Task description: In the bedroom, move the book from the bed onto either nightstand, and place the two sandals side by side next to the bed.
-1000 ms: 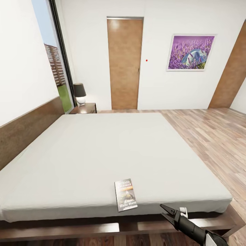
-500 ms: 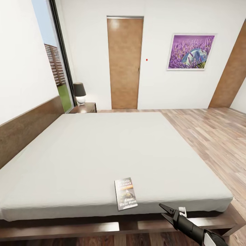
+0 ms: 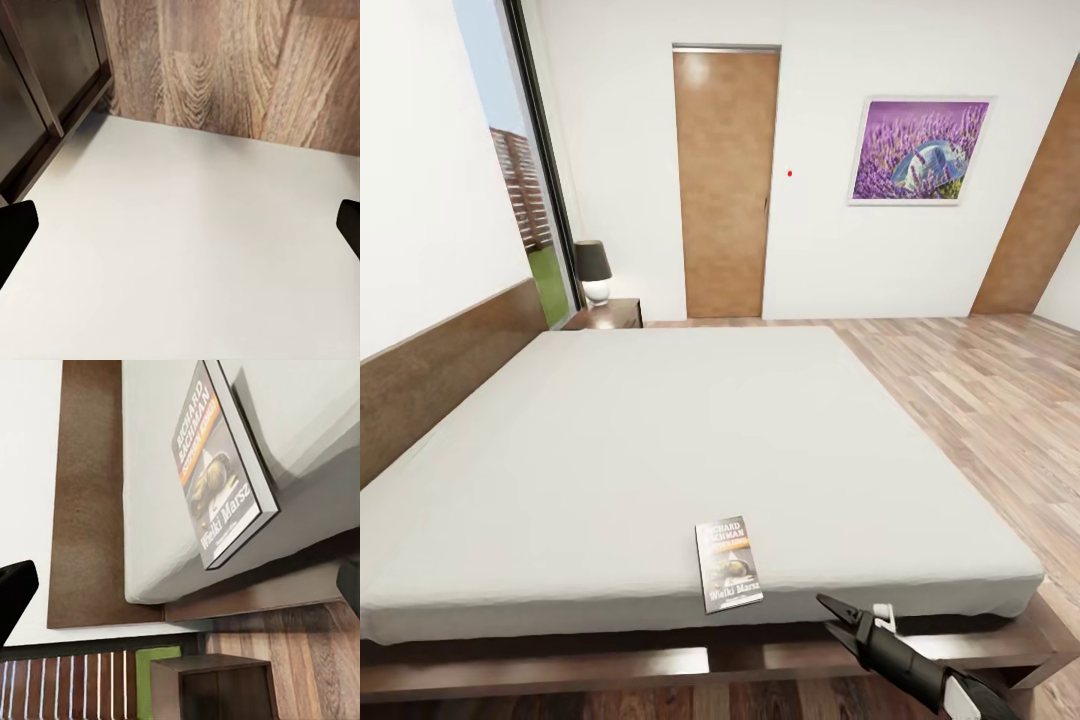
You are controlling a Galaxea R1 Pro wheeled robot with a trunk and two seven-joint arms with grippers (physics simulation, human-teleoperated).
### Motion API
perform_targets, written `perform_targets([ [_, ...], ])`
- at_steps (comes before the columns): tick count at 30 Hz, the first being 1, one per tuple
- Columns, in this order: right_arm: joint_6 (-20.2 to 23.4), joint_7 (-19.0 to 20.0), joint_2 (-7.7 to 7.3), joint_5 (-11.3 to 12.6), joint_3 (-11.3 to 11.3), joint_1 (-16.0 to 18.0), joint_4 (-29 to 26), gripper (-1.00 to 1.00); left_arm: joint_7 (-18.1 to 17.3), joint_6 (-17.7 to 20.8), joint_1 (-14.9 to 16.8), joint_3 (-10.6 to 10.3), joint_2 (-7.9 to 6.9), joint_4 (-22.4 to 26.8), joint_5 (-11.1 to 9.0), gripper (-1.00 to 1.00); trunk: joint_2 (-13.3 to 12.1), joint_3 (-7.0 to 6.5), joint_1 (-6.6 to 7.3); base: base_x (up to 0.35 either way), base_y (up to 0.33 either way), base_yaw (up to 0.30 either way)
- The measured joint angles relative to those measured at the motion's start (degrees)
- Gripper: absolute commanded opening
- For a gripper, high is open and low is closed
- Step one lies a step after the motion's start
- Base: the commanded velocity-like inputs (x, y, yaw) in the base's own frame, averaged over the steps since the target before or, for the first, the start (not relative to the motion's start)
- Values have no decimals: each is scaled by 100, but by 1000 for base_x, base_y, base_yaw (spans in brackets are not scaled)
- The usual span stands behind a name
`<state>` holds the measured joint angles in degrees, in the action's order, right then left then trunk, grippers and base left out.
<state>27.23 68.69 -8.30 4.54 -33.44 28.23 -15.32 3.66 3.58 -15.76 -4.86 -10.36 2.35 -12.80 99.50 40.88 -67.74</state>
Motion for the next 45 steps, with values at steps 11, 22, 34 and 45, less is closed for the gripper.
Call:
perform_targets([
  [11,-6,-201,130,-2,4,104,1,100,0,-1,0,-1,0,1,0,100,0,0,0,0,0,0],
  [22,-9,-256,171,-11,11,175,1,100,7,0,0,-1,0,-1,0,100,119,53,-65,0,0,0],
  [34,-9,-438,229,-14,15,249,1,100,8,0,0,-1,0,-3,0,100,281,126,-154,0,0,0],
  [45,-9,-486,254,-14,16,278,1,100,8,0,-2,-1,0,-4,0,100,281,126,-154,0,0,0],
])
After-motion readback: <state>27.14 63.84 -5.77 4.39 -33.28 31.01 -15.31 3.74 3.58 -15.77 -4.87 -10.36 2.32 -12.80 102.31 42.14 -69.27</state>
